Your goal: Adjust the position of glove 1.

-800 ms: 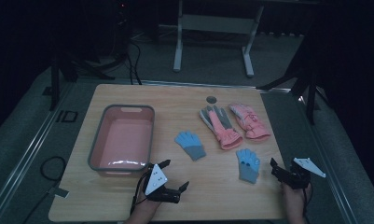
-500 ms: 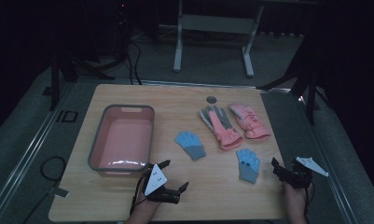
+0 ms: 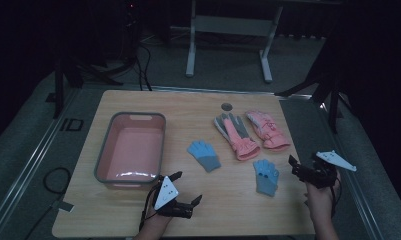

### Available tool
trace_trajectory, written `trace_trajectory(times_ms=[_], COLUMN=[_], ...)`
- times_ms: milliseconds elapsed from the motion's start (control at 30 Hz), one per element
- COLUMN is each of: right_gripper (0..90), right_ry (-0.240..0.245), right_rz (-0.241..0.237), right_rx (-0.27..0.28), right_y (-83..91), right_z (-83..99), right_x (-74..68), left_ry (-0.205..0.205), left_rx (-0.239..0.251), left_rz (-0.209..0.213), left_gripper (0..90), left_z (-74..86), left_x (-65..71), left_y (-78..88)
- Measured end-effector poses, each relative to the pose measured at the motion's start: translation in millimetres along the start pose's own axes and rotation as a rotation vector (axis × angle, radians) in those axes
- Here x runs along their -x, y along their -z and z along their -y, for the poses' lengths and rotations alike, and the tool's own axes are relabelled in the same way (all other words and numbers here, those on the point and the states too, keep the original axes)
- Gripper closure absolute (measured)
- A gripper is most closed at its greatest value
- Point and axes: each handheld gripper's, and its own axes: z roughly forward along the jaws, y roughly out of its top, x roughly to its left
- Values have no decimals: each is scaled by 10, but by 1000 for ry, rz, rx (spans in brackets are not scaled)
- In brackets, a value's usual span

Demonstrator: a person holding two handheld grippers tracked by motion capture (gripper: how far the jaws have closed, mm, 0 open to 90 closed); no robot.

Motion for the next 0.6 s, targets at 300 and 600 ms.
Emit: trace_trajectory(times_ms=[300, 600], right_gripper=[117, 131], right_ry=[54, 164], right_rz=[-116, -298], right_rx=[21, 20], right_y=[-36, -218], right_z=[-436, -704], right_x=[-296, -812], left_ry=[2, 5], left_rx=[-2, 2], left_rz=[2, 1], left_gripper=[13, 12], left_z=[-1, -1], left_x=[-3, -3], left_y=[-5, -7])
